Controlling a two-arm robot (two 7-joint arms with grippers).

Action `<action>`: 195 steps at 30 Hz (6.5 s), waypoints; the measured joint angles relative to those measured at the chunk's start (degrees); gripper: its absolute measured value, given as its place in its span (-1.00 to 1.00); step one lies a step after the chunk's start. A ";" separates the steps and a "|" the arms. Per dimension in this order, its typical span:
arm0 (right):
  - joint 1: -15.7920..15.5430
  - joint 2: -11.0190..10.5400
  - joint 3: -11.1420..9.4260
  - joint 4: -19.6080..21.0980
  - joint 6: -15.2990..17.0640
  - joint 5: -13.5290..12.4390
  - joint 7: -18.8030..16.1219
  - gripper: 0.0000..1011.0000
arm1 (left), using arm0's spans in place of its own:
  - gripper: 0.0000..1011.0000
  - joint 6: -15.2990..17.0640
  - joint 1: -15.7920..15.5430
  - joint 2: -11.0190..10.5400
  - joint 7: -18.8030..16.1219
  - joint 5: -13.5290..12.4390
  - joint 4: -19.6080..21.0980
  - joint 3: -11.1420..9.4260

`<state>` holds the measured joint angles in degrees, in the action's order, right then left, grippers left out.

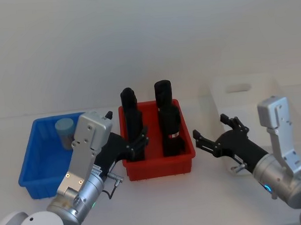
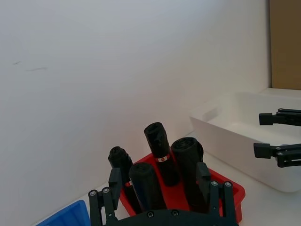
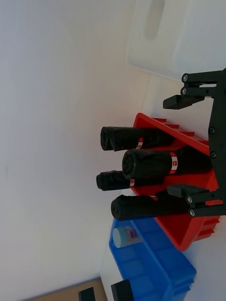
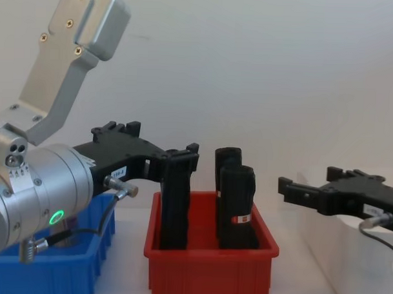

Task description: Pick the cotton swabs from the blue box and place them into the white box.

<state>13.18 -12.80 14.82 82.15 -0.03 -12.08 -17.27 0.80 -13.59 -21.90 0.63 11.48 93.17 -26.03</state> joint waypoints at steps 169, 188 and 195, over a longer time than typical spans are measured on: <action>5.27 -2.57 -5.65 -1.03 -2.12 -3.80 8.99 0.98 | 0.99 0.00 0.00 0.00 -0.01 0.00 0.01 0.00; 2.34 -3.22 -5.16 1.91 -1.67 -3.93 9.50 0.98 | 0.99 0.00 0.00 0.00 -0.01 0.00 0.00 0.00; -0.99 -3.90 -4.49 5.42 -0.89 -4.03 10.32 0.98 | 0.99 0.00 0.00 0.00 -0.01 0.00 0.01 0.00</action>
<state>12.19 -16.70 10.33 87.56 -0.92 -16.11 -6.94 0.80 -13.59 -21.89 0.62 11.48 93.18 -26.03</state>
